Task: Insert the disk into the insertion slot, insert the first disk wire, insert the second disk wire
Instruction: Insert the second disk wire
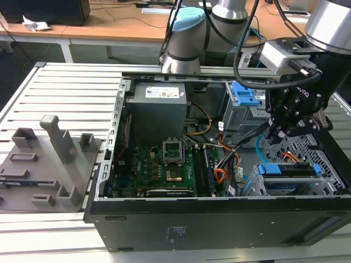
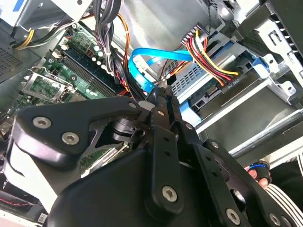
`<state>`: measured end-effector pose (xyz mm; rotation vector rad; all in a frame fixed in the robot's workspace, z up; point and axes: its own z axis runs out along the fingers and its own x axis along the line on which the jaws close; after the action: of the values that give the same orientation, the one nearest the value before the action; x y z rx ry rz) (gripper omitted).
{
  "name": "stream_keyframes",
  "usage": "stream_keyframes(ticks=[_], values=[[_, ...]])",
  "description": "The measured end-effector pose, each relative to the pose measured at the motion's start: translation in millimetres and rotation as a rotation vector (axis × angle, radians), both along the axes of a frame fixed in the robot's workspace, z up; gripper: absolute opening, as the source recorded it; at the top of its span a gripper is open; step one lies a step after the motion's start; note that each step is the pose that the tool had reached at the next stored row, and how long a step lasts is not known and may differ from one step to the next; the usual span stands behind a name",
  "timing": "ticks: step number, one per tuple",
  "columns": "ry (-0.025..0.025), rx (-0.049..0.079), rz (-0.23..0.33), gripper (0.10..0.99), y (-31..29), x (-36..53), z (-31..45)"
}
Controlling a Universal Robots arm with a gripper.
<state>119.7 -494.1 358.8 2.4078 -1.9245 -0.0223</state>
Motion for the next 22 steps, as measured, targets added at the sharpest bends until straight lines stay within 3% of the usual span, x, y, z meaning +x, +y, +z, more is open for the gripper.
stream_keyframes(ticks=[2, 6, 8, 9, 12, 22], values=[[0.0000, 0.000, 0.000, 0.165, -0.5, 0.0, -0.3], [0.0000, 0.000, 0.000, 0.165, -25.3, 0.0, -0.2], [0.0000, 0.000, 0.000, 0.165, -33.4, 0.0, -0.2], [0.0000, 0.000, 0.000, 0.165, -40.6, 0.0, -0.4], [0.0001, 0.000, 0.000, 0.165, -48.8, 1.2, -3.6], [0.0004, 0.000, -0.004, 0.165, -49.7, 3.3, -6.4]])
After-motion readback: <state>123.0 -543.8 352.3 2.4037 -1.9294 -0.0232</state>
